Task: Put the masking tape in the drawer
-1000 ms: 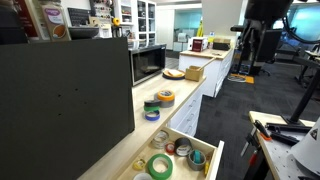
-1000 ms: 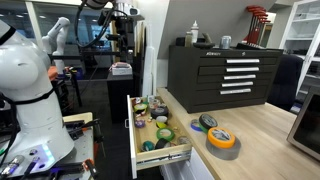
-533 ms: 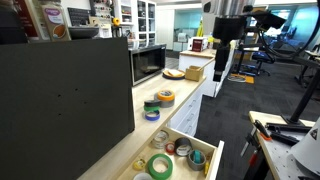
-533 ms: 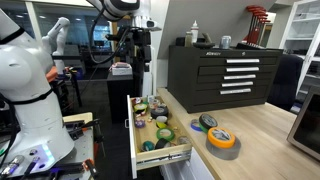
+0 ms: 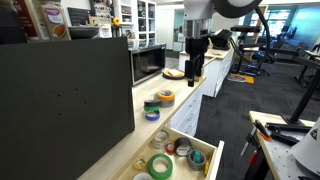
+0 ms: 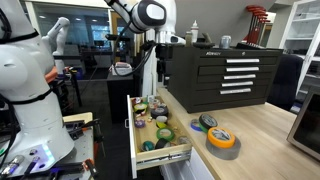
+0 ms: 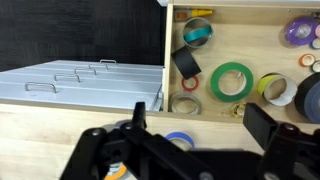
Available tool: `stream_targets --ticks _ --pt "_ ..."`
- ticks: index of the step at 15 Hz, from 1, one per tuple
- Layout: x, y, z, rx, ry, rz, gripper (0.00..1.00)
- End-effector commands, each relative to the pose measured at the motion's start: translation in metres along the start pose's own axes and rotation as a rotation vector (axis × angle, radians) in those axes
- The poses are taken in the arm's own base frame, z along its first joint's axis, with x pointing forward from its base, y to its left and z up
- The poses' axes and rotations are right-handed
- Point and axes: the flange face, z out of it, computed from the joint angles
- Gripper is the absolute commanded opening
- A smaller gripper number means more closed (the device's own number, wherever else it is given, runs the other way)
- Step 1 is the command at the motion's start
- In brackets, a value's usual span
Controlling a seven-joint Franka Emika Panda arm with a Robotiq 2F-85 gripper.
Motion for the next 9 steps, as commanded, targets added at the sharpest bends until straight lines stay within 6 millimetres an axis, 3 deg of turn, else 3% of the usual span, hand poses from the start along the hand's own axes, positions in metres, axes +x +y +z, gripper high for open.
stream_targets --ticks 1,4,9 --pt "0.01 -0.001 0.003 0.001 -0.007 0.005 1.0" --pt "0.023 -0.003 0.007 0.001 -0.013 0.009 1.0" --pt "0.024 -0.003 0.006 0.002 -0.01 0.01 1.0"
